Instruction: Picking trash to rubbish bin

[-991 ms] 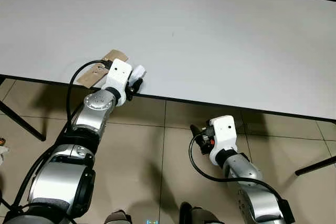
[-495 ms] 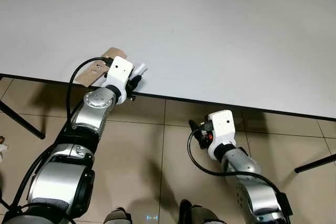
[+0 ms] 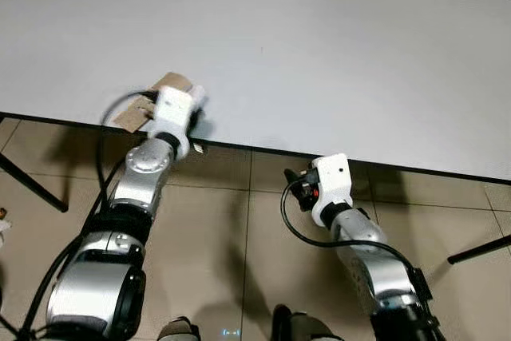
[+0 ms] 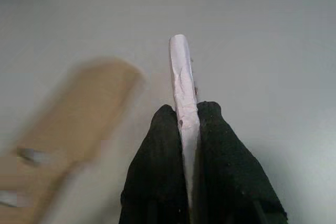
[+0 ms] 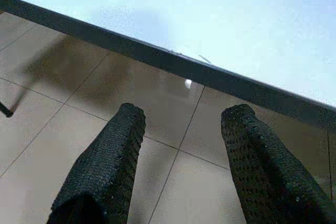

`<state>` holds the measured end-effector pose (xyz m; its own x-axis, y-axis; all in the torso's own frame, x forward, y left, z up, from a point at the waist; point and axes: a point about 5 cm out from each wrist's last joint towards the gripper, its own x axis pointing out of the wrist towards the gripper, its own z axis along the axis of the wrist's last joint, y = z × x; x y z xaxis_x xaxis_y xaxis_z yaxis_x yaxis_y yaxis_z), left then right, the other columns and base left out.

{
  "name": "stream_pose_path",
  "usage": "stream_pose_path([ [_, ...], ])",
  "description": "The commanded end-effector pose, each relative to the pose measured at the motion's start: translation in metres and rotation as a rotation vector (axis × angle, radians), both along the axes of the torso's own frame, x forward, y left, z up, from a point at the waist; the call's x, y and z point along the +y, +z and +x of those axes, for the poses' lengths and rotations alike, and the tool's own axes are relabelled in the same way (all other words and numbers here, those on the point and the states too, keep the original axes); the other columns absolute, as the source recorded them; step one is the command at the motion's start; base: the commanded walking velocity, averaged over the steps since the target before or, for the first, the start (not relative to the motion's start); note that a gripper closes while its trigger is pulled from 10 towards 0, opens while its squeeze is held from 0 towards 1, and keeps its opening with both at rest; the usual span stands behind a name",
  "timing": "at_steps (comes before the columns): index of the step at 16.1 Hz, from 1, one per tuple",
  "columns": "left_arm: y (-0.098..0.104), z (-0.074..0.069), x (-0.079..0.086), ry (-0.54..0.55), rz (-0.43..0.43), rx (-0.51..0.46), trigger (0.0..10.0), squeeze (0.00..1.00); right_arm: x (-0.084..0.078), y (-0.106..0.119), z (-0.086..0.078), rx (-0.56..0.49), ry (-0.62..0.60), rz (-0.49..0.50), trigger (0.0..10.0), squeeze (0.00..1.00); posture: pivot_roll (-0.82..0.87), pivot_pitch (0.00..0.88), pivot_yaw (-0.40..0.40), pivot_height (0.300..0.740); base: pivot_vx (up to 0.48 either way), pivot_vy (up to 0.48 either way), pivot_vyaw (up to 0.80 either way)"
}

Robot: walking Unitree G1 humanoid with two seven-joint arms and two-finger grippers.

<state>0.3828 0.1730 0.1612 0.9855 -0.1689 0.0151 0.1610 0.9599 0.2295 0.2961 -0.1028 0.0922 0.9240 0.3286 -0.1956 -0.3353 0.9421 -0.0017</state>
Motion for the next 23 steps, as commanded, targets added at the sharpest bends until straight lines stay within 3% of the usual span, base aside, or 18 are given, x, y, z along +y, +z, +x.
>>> stream_pose_path([
  [1, 0.013, -0.001, 0.001, 0.026, -0.034, -0.084, 10.0, 0.0, -0.004, 0.0, 0.002, -0.007, -0.016, 0.012, 10.0, 0.0, -0.03, 0.098, -0.059, 0.74, 0.0, 0.0, 0.0],
  [5, 0.032, -0.012, 0.003, 0.073, -0.074, -0.254, 10.0, 0.0, -0.005, 0.007, 0.017, -0.051, -0.028, 0.019, 10.0, 0.0, -0.02, 0.055, -0.054, 0.74, 0.0, 0.0, 0.0],
  [6, 0.032, -0.014, 0.004, 0.083, -0.075, -0.26, 10.0, 0.0, -0.006, 0.008, 0.019, -0.061, -0.035, 0.021, 10.0, 0.0, -0.02, 0.048, -0.052, 0.74, 0.0, 0.0, 0.0],
  [9, 0.008, -0.021, 0.013, 0.127, -0.02, -0.18, 10.0, 0.0, -0.008, 0.01, 0.026, -0.079, -0.048, 0.022, 10.0, 0.0, -0.01, 0.032, -0.052, 0.74, 0.0, 0.0, 0.0],
  [11, -0.001, -0.027, 0.013, 0.155, -0.039, -0.153, 10.0, 0.0, -0.01, 0.01, 0.029, -0.085, -0.054, 0.024, 10.0, 0.0, 0.0, 0.02, -0.052, 0.74, 0.0, 0.0, 0.0],
  [17, -0.007, -0.034, 0.017, 0.202, -0.074, -0.131, 10.0, 0.0, -0.017, 0.006, 0.036, -0.084, -0.086, 0.035, 10.0, 0.0, 0.01, 0.0, -0.048, 0.74, 0.0, 0.0, 0.0],
  [23, -0.019, -0.037, 0.002, 0.162, -0.069, -0.091, 10.0, 0.0, -0.021, 0.022, 0.042, -0.186, -0.126, 0.071, 10.0, 0.0, 0.0, 0.0, -0.037, 0.74, 0.0, 0.0, 0.33],
])
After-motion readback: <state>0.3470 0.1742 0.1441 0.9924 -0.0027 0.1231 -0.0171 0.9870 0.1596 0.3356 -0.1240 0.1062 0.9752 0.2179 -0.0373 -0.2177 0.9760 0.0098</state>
